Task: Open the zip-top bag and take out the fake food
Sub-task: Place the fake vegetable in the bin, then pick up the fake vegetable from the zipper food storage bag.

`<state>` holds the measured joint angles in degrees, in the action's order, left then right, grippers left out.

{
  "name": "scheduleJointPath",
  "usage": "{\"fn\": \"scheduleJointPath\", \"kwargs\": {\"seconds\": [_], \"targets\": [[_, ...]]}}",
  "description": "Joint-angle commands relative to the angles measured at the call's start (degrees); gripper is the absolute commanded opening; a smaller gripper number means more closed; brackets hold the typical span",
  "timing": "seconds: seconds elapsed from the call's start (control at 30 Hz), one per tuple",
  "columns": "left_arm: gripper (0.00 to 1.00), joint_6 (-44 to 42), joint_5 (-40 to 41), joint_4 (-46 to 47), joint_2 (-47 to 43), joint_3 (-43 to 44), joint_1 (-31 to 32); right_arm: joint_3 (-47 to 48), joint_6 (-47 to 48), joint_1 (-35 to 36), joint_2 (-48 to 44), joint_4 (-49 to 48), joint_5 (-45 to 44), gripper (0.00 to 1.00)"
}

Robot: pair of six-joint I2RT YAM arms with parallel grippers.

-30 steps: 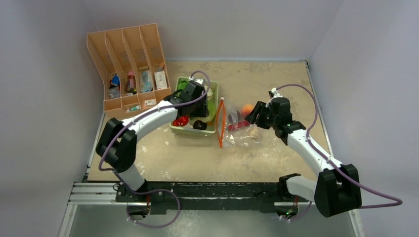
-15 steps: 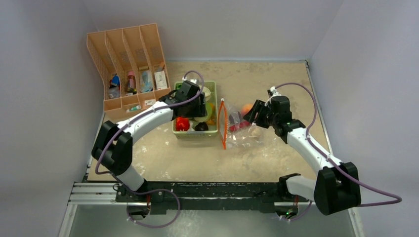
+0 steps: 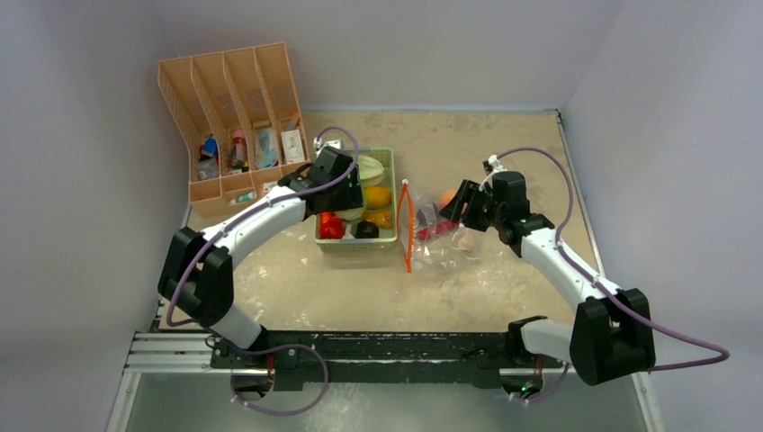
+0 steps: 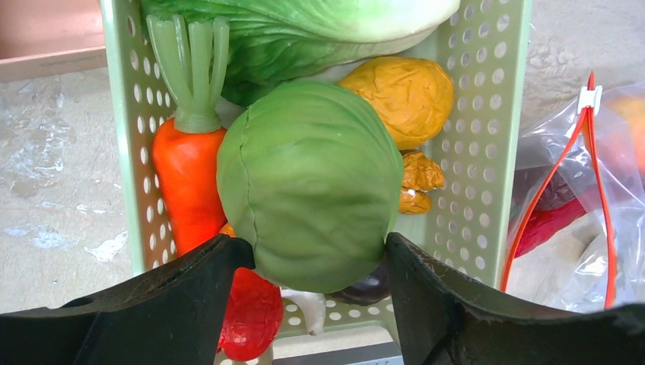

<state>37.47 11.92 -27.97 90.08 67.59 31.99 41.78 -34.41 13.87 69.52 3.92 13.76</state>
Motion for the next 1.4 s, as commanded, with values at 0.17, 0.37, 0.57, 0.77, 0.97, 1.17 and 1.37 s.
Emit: {"fn": "scheduleJointPath", "kwargs": {"seconds": [0.17, 0.37, 0.57, 0.77, 0.97, 1.17, 1.37], "targets": [[0.73, -0.3, 0.3, -0.3, -4.5, 5.1, -0.2, 2.9, 2.9, 0.0, 0.4, -5.8, 7.6, 0.67], [0.74, -0.1, 2.3, -1.3, -10.0, 5.1, -0.2, 4.8, 5.0, 0.7, 1.0, -4.7, 9.6, 0.73], [0.76, 0.8, 1.6, -0.9, -13.5, 3.2, -0.2, 12.7, 7.6, 9.0, 4.6, 5.0, -2.7, 0.72], [0.76, 1.9, -2.0, 2.4, -15.7, 0.6, -0.2, 22.4, 5.8, 17.7, 11.8, 12.3, -15.3, 0.62], [0.76, 2.7, -4.1, 3.8, -15.7, -0.9, -0.2, 28.9, 5.3, 22.2, 18.2, 18.9, -20.2, 0.55], [0.75, 3.2, -5.8, 5.5, -15.4, -2.1, -0.2, 29.9, 4.2, 23.5, 20.1, 21.7, -23.8, 0.46], [0.75, 3.1, -9.5, 7.2, -13.7, -2.1, -0.1, 30.2, 4.2, 23.8, 21.2, 22.2, -24.9, 0.36]]}}
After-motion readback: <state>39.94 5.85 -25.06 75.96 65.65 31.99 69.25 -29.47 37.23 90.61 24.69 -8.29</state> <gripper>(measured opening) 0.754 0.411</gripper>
